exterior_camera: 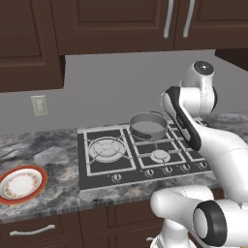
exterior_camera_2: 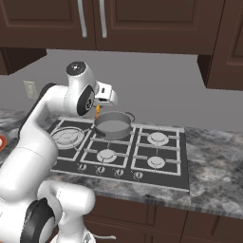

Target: Retrieve the frozen meat and place it in the pot on a burner. Then turn the burner on.

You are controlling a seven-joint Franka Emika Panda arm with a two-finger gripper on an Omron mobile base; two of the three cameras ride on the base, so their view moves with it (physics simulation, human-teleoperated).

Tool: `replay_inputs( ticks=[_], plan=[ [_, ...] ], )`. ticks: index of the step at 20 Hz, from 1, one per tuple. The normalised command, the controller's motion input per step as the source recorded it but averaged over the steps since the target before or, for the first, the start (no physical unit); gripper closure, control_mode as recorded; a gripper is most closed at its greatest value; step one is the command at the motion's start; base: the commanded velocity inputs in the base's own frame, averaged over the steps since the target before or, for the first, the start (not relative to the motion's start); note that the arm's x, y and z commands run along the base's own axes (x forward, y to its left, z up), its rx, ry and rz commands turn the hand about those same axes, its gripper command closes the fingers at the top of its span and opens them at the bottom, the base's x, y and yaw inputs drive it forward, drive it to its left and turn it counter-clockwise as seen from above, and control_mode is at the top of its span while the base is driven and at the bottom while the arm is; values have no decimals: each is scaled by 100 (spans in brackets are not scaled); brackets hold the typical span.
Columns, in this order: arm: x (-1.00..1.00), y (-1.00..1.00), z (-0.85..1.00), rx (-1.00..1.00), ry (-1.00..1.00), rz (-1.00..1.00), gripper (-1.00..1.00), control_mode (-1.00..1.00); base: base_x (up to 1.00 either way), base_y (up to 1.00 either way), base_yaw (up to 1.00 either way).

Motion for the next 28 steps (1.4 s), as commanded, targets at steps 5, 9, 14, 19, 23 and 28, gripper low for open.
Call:
replay_inputs(
  ticks=[5, 9, 14, 19, 23, 28],
  plan=[
    [24, 10, -35, -12, 0, 0, 100, -100, 0, 0, 0],
    [28, 2, -33, 0, 1, 0, 100, -100, 0, 0, 0],
    [40, 0, -24, 6, 7, 0, 100, -100, 0, 0, 0],
    [60, 0, -12, 2, 12, 0, 100, -100, 0, 0, 0],
    [64, 1, -12, 0, 12, 0, 100, -100, 0, 0, 0],
    [55, 0, -33, 0, 9, 0, 100, -100, 0, 0, 0]
  ],
)
